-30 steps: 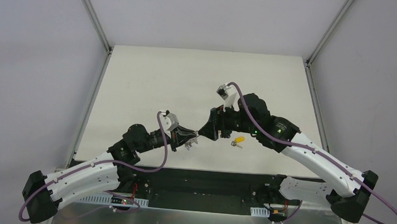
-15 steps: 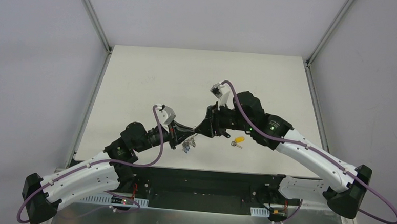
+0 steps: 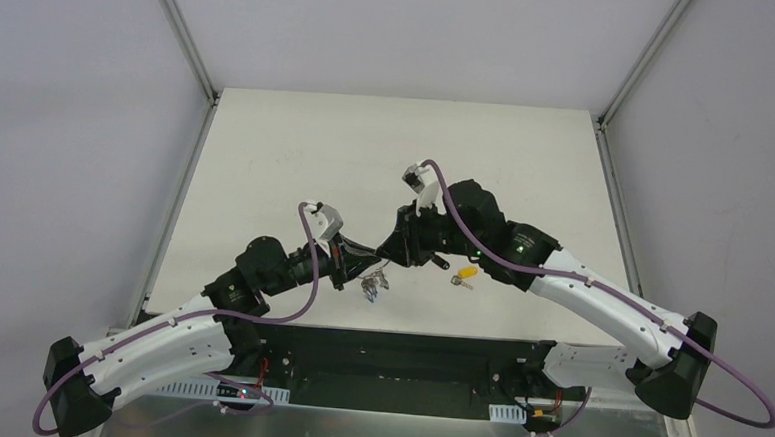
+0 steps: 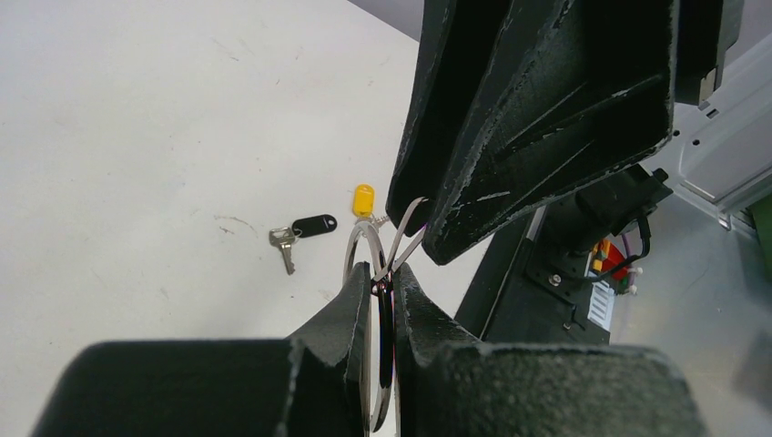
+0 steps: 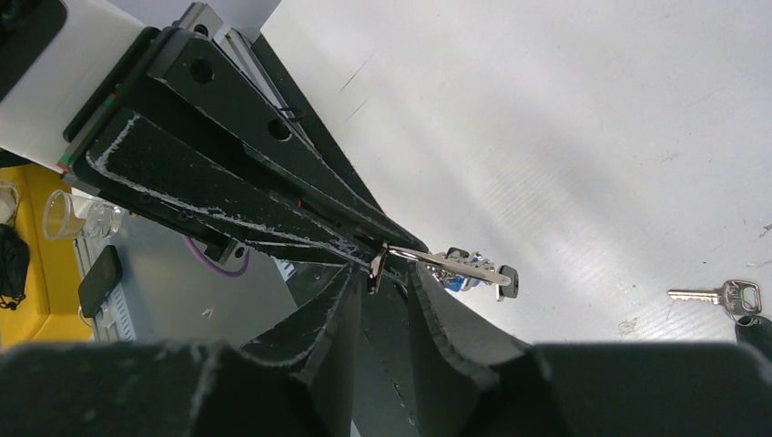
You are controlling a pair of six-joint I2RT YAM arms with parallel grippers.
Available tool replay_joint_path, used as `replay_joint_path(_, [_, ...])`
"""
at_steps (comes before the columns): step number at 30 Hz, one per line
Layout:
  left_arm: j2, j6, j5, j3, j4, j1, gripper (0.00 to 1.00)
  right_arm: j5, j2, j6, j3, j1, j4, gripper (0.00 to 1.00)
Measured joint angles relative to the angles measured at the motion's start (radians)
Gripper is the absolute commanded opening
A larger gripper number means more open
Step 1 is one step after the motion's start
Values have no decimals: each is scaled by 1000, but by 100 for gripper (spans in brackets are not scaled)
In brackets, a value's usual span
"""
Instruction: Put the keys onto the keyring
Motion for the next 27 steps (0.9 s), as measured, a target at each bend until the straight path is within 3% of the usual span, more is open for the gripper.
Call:
replay_joint_path(6, [0, -2, 1, 0, -7, 0, 0, 8, 1, -3, 2, 9, 13, 20])
replay_joint_path(9, [0, -2, 1, 0, -12, 0, 0, 11, 1, -4, 2, 11, 19, 8])
replay_joint_path(10, [0, -2, 1, 0, -14, 0, 0, 14, 1, -5, 2, 12, 20, 0])
replay_joint_path(14, [0, -2, 2, 1, -19, 0, 0, 26, 3, -9, 2, 13, 17, 0])
replay_joint_path(19, [5, 3, 7, 3, -29, 0, 29, 35, 10, -8, 3, 19, 12, 0])
replay_joint_path(22, [9, 24, 34, 5, -13, 0, 34, 39, 18, -3, 10, 28, 0, 0])
replay_joint_path(27, [6, 70, 56, 5, 25, 0, 34, 61, 51, 23, 55, 36, -34, 0])
